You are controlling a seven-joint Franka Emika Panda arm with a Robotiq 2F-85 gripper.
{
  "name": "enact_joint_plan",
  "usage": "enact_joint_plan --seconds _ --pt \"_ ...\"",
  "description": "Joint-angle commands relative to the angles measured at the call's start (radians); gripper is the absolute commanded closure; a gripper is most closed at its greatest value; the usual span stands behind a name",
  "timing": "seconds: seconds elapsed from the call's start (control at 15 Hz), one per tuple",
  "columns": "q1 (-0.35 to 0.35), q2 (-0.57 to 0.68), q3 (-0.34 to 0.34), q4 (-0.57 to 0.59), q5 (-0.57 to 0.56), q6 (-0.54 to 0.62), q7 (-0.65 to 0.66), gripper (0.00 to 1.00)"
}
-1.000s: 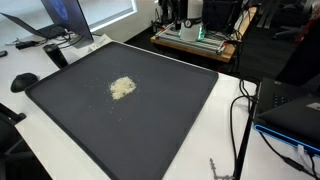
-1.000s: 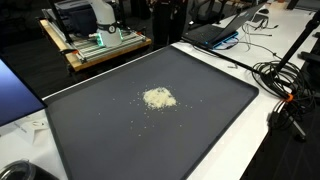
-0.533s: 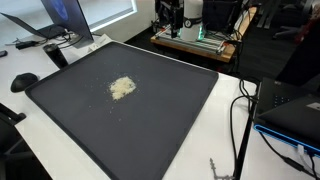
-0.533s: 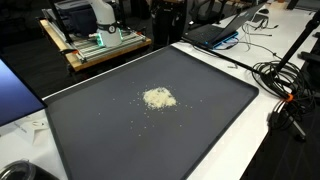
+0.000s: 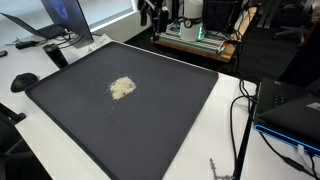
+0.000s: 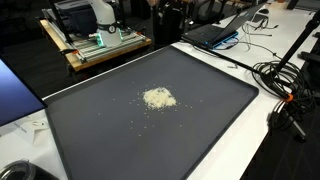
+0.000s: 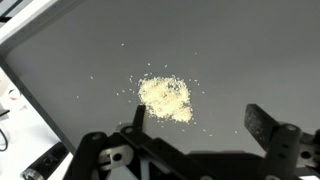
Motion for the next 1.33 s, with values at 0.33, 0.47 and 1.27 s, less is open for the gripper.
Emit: enact_joint_plan --seconds 0.33,0.47,1.27 --pt "0.06 0.084 -0.057 0.089 -0.029 -0.029 -0.006 0.0" --pt "0.06 0.085 -0.057 0.092 -0.03 -0.03 -0.006 0.0" --pt "0.148 0.366 -0.126 0.396 -0.104 -0.241 0.047 0.0"
